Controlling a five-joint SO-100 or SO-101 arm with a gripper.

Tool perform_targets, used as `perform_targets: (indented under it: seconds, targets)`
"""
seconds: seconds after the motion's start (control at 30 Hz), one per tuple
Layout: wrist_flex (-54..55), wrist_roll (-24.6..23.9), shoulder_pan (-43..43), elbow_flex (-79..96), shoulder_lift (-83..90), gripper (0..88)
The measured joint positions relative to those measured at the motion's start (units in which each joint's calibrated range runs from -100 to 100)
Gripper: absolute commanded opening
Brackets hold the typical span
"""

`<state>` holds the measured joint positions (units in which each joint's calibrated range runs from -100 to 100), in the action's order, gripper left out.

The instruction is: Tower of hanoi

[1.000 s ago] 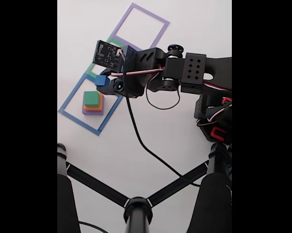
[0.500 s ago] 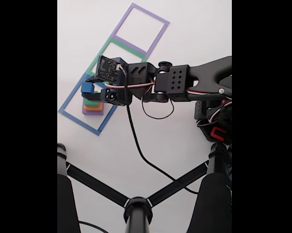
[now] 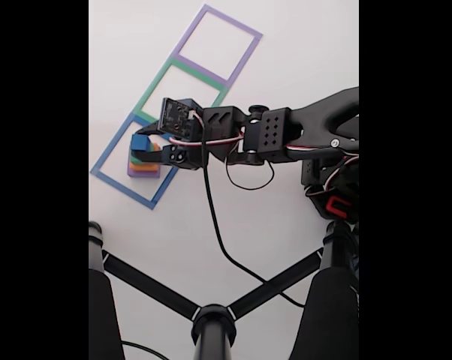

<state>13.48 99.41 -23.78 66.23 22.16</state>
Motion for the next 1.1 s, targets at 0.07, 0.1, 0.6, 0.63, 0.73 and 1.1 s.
perform_targets:
  seconds: [0.07,0.1,0.6,0.63,0.73,1.1]
  targets:
    - [1.4,0.0,0.0,0.1,-1.1,1.1]
    - [2.1,0.0,-0.1,0.1,-1.4,1.1]
    - [3.9,0.0,-0.2,0.3,-4.1,1.9]
    - [4.3,0.0,-0.2,0.4,-4.3,2.2]
    - [5.1,0.0,0.1,0.4,-5.0,3.2]
    - [9.6,0.2,0.7,2.3,-6.0,17.5]
